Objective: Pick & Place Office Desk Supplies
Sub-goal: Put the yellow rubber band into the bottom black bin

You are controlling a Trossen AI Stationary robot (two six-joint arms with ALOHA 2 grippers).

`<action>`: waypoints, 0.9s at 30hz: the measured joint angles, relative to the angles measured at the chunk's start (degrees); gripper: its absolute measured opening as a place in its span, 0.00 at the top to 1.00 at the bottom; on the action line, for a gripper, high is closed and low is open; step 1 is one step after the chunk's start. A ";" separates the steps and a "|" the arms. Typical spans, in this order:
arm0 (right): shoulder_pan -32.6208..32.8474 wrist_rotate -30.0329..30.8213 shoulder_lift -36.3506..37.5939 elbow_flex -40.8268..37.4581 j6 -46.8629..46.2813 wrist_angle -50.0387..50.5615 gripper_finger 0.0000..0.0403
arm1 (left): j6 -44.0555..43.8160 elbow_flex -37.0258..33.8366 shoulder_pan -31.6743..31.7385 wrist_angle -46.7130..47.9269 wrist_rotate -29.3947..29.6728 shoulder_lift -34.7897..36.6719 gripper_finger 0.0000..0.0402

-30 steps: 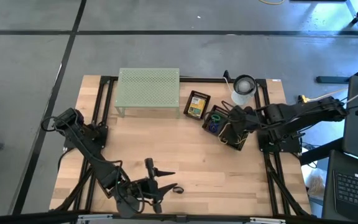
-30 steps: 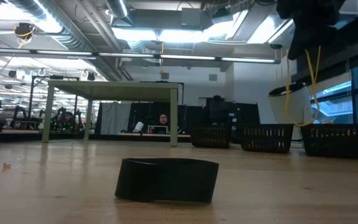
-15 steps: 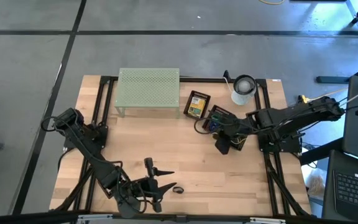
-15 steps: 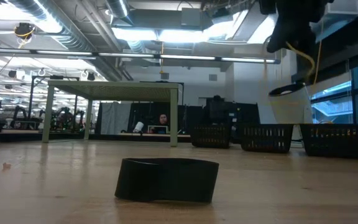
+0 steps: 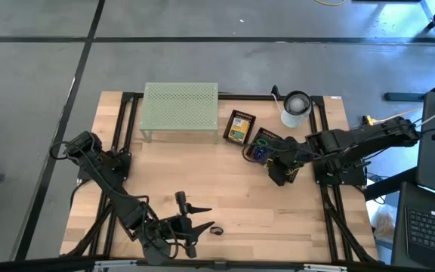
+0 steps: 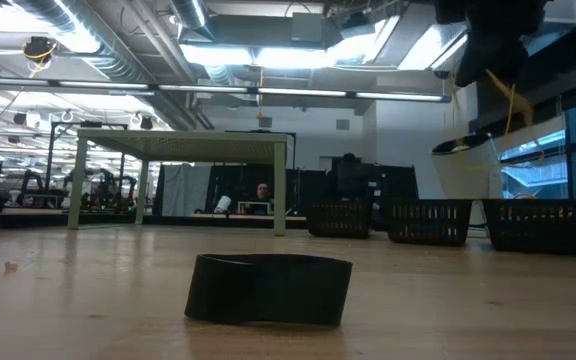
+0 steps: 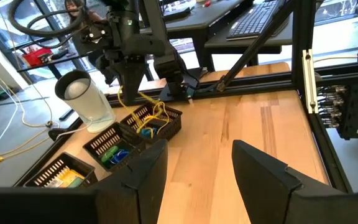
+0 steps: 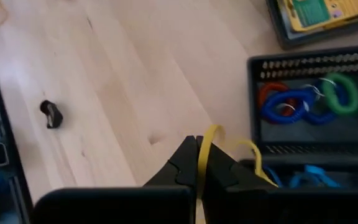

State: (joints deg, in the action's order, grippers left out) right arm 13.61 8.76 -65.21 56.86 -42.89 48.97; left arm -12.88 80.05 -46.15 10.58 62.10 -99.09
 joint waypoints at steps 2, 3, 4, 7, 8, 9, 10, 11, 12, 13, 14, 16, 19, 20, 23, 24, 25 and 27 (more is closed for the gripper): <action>0.00 1.32 0.77 0.00 -0.66 2.76 1.00 | 0.00 0.00 0.00 -0.02 -0.02 0.00 0.57; 0.00 2.19 1.01 0.00 -1.70 4.76 1.00 | 0.00 0.00 0.00 -0.02 -0.02 0.00 0.57; 0.00 2.88 1.14 0.00 -2.93 7.19 1.00 | 0.00 0.00 0.00 -0.02 -0.02 0.00 0.57; 0.00 5.45 1.16 0.00 -7.88 14.30 1.00 | -0.02 0.00 0.00 -0.02 -0.04 0.00 0.57; 0.00 6.35 1.16 0.00 -9.77 16.58 1.00 | -0.02 0.00 0.00 -0.01 -0.04 0.00 0.57; 0.00 7.23 1.11 0.00 -11.48 18.40 1.00 | 0.00 0.00 0.00 -0.02 -0.04 0.00 0.57; 0.00 8.14 1.06 0.00 -13.06 19.89 1.00 | 0.02 0.00 0.00 -0.02 -0.04 0.00 0.57; 0.00 8.95 1.03 0.00 -14.53 21.29 1.00 | 0.02 0.00 0.00 -0.01 -0.04 0.00 0.57; 0.00 9.71 1.03 0.00 -15.73 22.48 1.00 | 0.00 0.00 0.00 0.00 -0.04 0.00 0.57; 0.00 10.29 1.05 0.00 -16.75 23.35 1.00 | 0.00 0.00 0.00 -0.02 -0.04 0.00 0.57; 0.00 10.73 1.03 0.00 -17.54 23.77 1.00 | 0.00 0.00 0.00 -0.02 -0.04 0.00 0.57; 0.00 11.44 1.03 0.00 -18.26 23.93 1.00 | 0.00 0.00 0.00 -0.02 -0.04 0.00 0.57; 0.00 11.82 0.96 0.00 -18.27 23.92 1.00 | -0.02 0.00 0.00 -0.01 -0.05 0.00 0.57; 0.00 11.82 0.78 0.00 -18.43 23.92 1.00 | -0.02 0.00 0.00 -0.02 -0.04 0.00 0.57; 0.00 11.82 0.31 0.00 -19.30 23.92 0.99 | -0.04 0.00 0.00 -0.02 -0.06 0.00 0.57; 0.00 11.82 0.06 0.00 -19.30 23.92 0.99 | -0.04 0.00 0.00 -0.02 -0.06 0.00 0.57; 0.00 11.81 -0.23 0.00 -19.30 23.92 0.98 | -0.04 0.00 0.00 -0.01 -0.06 0.00 0.57; 0.00 11.73 -0.57 0.00 -19.54 23.92 0.95 | -0.04 0.00 0.00 -0.02 -0.25 0.00 0.57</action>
State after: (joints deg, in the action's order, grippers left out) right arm 13.61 20.49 -65.78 56.86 -62.43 72.88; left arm -12.93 80.05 -46.15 10.57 61.85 -99.09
